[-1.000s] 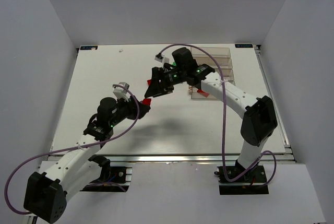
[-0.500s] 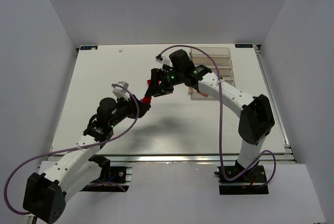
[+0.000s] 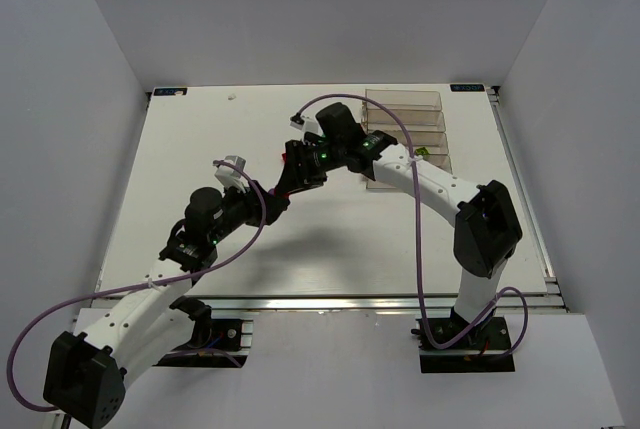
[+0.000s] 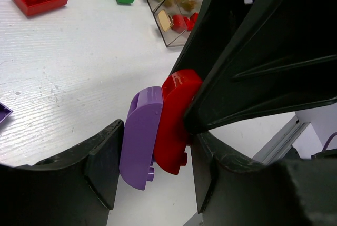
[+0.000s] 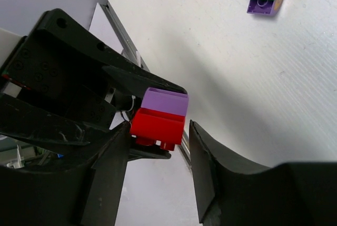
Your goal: Sort the legos into containers by color
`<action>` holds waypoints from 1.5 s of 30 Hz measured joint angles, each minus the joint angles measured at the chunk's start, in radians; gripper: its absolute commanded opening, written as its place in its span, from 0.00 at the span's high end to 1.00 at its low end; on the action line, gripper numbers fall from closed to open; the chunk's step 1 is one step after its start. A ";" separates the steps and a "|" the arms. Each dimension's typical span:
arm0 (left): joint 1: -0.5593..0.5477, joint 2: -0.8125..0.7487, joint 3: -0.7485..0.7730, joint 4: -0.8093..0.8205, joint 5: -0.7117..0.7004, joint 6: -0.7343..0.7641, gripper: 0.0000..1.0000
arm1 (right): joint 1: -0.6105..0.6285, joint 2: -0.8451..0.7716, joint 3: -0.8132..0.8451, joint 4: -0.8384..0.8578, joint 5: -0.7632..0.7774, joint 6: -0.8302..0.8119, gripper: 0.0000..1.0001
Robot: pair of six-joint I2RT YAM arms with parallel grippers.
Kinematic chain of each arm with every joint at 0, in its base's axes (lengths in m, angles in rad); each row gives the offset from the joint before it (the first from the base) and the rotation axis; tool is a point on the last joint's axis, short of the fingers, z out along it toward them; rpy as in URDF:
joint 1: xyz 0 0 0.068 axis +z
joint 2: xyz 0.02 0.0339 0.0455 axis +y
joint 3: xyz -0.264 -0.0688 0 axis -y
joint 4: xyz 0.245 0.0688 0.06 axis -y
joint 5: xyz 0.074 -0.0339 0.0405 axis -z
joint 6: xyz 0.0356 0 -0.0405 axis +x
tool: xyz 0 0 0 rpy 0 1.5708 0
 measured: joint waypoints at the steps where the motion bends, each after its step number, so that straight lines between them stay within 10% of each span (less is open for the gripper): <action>1: 0.000 0.000 0.000 0.001 0.000 0.000 0.65 | 0.000 0.000 -0.004 0.002 0.000 0.000 0.51; 10: 0.000 0.000 0.000 0.000 -0.005 -0.003 0.61 | 0.000 0.005 -0.014 0.024 -0.009 0.008 0.79; 16: 0.000 -0.007 0.000 -0.005 -0.018 -0.004 0.37 | -0.002 0.011 -0.014 0.043 -0.023 0.006 1.00; 30: -0.001 -0.112 -0.009 0.063 0.082 -0.122 0.07 | -0.217 0.003 -0.159 0.271 -0.327 -0.061 1.00; 45: -0.001 0.129 -0.012 0.458 0.360 -0.400 0.06 | -0.270 -0.163 -0.482 0.949 -0.720 0.197 1.00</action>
